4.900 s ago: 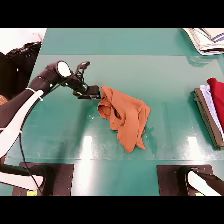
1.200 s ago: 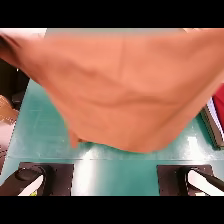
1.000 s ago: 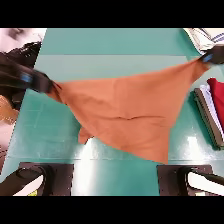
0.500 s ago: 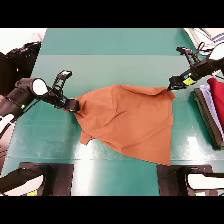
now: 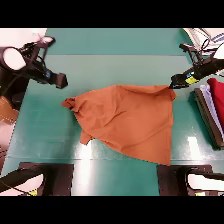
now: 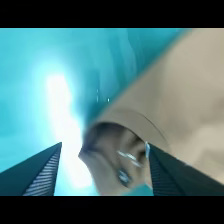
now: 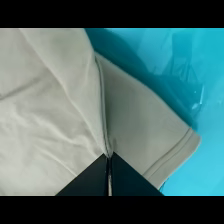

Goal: Fold the shirts.

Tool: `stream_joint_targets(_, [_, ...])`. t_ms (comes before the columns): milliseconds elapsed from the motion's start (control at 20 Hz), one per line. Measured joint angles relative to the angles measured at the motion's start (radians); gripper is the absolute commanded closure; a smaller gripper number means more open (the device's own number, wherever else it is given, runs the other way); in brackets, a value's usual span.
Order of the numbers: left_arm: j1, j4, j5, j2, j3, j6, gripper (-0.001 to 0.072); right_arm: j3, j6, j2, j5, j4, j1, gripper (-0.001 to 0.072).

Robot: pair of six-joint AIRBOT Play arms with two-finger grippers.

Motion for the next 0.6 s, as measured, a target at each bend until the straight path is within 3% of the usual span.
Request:
stream_joint_targets(300, [0.169,-0.244,-0.052,-0.196,0.016,-0.021,0.0085,0.000,0.000,0.011,-0.013,0.000,0.000,0.0699])
stream_joint_targets(600, [0.175,-0.470,-0.103,-0.401,0.014,-0.018,0.0086,0.000,0.000,0.013,-0.015,0.000,0.000,0.0699])
